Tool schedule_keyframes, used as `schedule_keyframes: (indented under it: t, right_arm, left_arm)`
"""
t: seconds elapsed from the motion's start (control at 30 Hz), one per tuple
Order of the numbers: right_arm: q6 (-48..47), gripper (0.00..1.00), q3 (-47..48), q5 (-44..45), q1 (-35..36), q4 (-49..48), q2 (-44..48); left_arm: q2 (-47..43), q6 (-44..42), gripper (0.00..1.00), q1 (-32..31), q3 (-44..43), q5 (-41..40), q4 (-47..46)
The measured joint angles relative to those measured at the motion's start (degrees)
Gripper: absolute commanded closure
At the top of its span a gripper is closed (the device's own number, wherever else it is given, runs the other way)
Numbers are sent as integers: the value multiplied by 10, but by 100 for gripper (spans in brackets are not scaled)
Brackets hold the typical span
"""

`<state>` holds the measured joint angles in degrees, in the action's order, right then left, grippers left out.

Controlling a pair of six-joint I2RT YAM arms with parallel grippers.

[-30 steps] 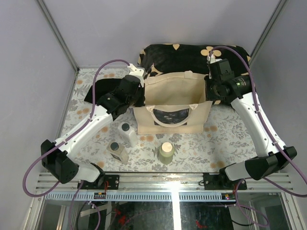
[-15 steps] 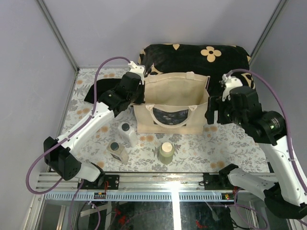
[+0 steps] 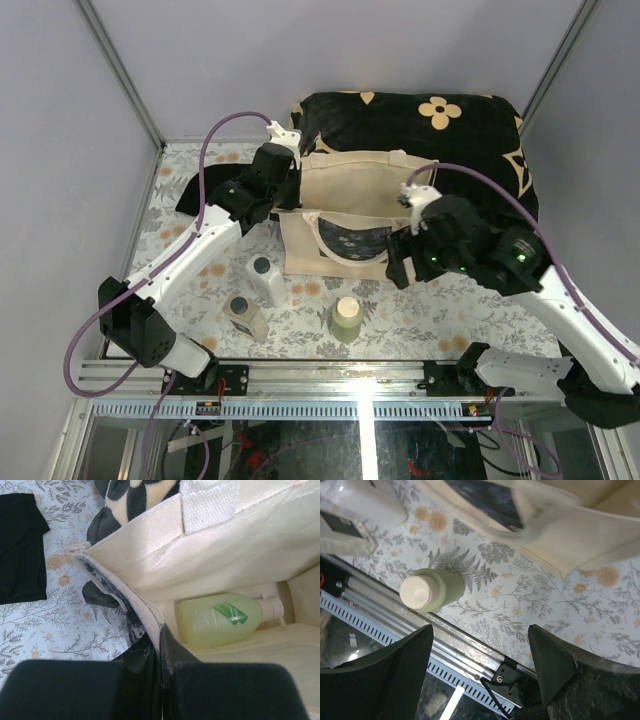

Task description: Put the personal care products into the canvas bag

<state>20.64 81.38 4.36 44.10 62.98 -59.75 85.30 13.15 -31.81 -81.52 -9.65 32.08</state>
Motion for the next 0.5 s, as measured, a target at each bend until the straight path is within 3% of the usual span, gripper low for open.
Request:
schedule_keyframes:
  t: [0.2, 0.33, 0.5]
  right_arm:
    - [2, 11, -8, 23, 114, -30, -89]
    - [1, 0, -54, 22, 150, -70, -121]
    - [0, 0, -104, 15, 165, -99, -137]
  left_arm:
    - [3, 0, 100, 13, -1, 5, -3]
    - [3, 0, 100, 21, -1, 8, -3]
    - [2, 0, 100, 24, -1, 9, -3]
